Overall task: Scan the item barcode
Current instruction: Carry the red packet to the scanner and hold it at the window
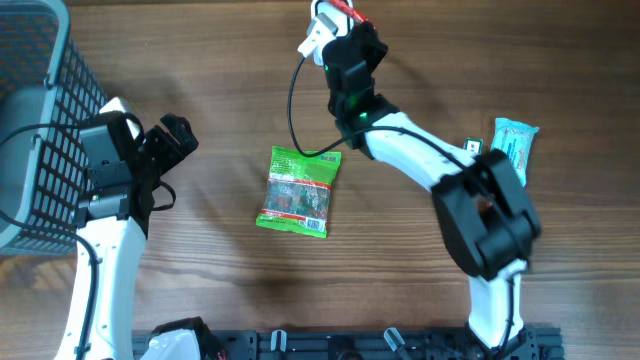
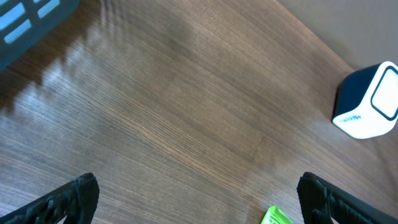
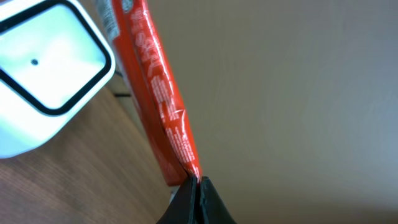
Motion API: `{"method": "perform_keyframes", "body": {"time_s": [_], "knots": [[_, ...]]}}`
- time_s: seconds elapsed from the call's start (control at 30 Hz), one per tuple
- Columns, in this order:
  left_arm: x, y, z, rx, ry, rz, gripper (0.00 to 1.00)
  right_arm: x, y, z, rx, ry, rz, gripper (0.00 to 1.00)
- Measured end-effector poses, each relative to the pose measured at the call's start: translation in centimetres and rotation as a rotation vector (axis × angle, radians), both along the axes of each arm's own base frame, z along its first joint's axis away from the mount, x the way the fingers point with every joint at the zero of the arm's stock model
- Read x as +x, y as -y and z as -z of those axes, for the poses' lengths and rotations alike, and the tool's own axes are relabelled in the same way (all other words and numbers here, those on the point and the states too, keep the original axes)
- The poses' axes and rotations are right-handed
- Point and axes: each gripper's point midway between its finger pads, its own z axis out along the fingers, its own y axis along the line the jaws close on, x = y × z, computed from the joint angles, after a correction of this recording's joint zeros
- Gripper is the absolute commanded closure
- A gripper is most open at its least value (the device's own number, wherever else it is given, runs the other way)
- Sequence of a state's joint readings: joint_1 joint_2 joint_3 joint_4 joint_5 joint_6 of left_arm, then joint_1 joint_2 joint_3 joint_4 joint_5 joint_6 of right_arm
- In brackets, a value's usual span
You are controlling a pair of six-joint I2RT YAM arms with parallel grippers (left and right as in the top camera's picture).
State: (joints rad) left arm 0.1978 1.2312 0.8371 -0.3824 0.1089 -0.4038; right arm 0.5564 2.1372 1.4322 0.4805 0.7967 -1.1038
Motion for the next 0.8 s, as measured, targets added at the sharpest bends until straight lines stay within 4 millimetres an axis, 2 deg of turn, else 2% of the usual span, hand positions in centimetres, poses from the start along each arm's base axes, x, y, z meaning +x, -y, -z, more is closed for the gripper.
{"method": "perform_keyframes", "body": {"time_s": [0.13,0.17,0.27,0.33,0.43,0.5,0.63,0.8], "knots": [[0.0,0.0,0.0,0.0,-0.001,0.0,0.0,0.9,0.0,4.0,-0.11,0.007,0.022,0.96],[0.0,0.0,0.0,0.0,0.0,0.0,0.0,1.0,0.1,5.6,-0.158,-0.013,0.024,0.96],[0.0,0.0,0.0,0.0,0.0,0.0,0.0,1.0,0.3,7.1,-0.21,-0.033,0.036,0.96],[0.0,0.0,0.0,0.0,0.0,0.0,0.0,1.1,0.4,6.7,-0.211,-0.009,0.044,0.96],[0.0,0.0,0.0,0.0,0.0,0.0,0.0,1.3,0.4,4.5,-0.182,0.08,0.06,0.96],[0.0,0.0,0.0,0.0,0.0,0.0,0.0,1.3,0.4,3.9,-0.195,0.098,0.058,0.96],[0.0,0.0,0.0,0.0,0.0,0.0,0.0,1.3,0.3,4.2,-0.248,0.071,0.047,0.96],[0.0,0.0,0.0,0.0,0.0,0.0,0.0,1.2,0.4,6.1,-0.253,0.0,0.04,0.96]]}}
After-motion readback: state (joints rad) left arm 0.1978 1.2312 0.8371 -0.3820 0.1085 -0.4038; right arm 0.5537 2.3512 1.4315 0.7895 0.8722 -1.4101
